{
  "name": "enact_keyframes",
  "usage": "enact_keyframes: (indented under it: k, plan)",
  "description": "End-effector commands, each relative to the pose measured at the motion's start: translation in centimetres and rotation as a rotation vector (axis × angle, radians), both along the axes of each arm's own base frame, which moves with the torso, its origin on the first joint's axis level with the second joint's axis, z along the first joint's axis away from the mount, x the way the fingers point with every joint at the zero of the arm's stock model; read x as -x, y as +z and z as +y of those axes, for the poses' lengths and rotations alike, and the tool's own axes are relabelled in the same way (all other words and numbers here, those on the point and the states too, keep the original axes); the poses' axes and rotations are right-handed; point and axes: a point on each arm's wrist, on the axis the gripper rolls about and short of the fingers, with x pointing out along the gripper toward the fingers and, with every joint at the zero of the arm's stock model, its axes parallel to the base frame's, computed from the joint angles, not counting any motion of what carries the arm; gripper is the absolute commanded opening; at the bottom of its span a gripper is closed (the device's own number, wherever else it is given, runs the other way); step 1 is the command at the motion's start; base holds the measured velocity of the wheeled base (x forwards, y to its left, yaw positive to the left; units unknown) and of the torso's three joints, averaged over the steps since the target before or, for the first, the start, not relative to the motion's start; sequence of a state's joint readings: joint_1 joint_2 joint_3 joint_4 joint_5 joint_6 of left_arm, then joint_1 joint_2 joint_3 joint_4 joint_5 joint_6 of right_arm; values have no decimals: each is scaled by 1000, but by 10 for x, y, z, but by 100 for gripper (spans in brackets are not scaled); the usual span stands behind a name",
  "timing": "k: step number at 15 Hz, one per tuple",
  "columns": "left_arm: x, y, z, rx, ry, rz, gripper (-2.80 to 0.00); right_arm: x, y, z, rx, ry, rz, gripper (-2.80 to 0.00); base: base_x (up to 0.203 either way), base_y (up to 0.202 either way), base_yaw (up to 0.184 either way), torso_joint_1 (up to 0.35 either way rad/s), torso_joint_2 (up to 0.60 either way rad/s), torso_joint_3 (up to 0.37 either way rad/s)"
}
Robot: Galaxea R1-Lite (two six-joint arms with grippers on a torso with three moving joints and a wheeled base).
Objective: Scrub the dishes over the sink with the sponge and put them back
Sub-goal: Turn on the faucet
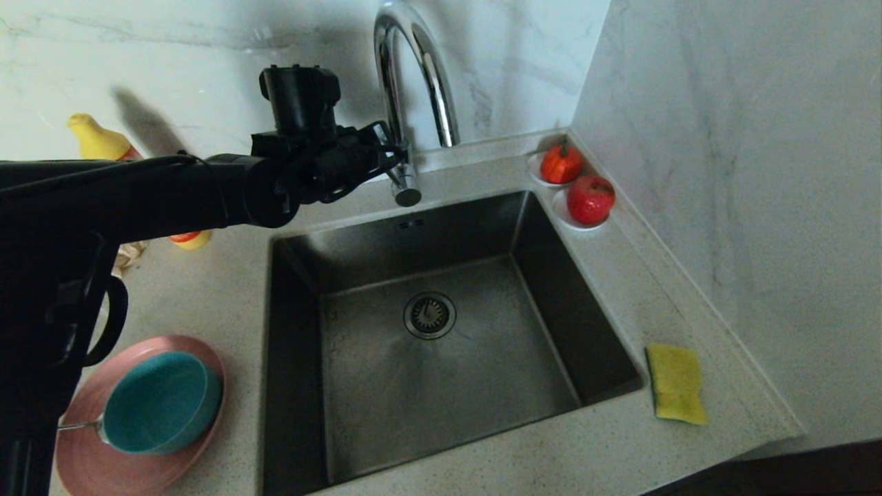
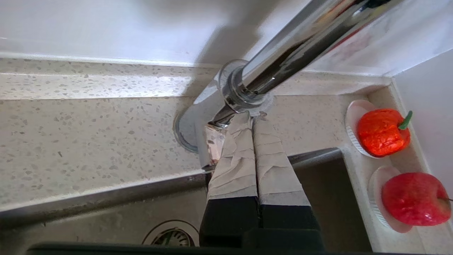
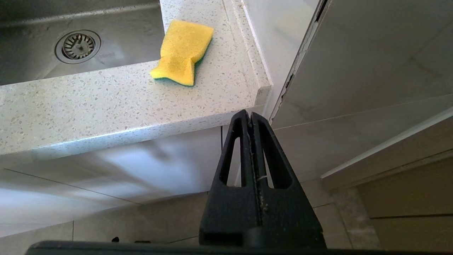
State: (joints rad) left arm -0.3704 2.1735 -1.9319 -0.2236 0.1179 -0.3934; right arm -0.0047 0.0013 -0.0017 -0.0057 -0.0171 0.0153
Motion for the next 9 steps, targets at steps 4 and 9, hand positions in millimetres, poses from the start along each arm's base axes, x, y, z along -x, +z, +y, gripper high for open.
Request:
enact_keyframes:
  k: [4, 9]
  plan:
    - [-2, -3, 3, -4, 7, 18, -280, 0, 0, 0, 0, 0, 0, -280, 0, 0, 0, 0, 0, 0]
    - [-1, -1, 4, -5, 7, 15, -280, 0, 0, 0, 0, 0, 0, -280, 0, 0, 0, 0, 0, 0]
